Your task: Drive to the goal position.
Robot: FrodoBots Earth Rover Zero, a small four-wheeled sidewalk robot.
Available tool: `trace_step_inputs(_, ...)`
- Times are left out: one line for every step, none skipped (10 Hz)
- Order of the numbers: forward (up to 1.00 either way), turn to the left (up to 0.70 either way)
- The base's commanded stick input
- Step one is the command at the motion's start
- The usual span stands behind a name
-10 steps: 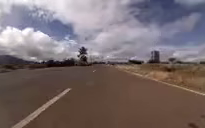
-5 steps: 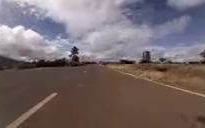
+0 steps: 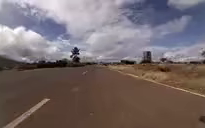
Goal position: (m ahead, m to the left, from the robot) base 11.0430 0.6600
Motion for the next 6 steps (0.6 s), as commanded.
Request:
trace_step_inputs(0.70,0.00)
trace_step_inputs(0.70,0.00)
trace_step_inputs(0.70,0.00)
trace_step_inputs(0.70,0.00)
trace_step_inputs(0.70,0.00)
trace_step_inputs(0.70,-0.03)
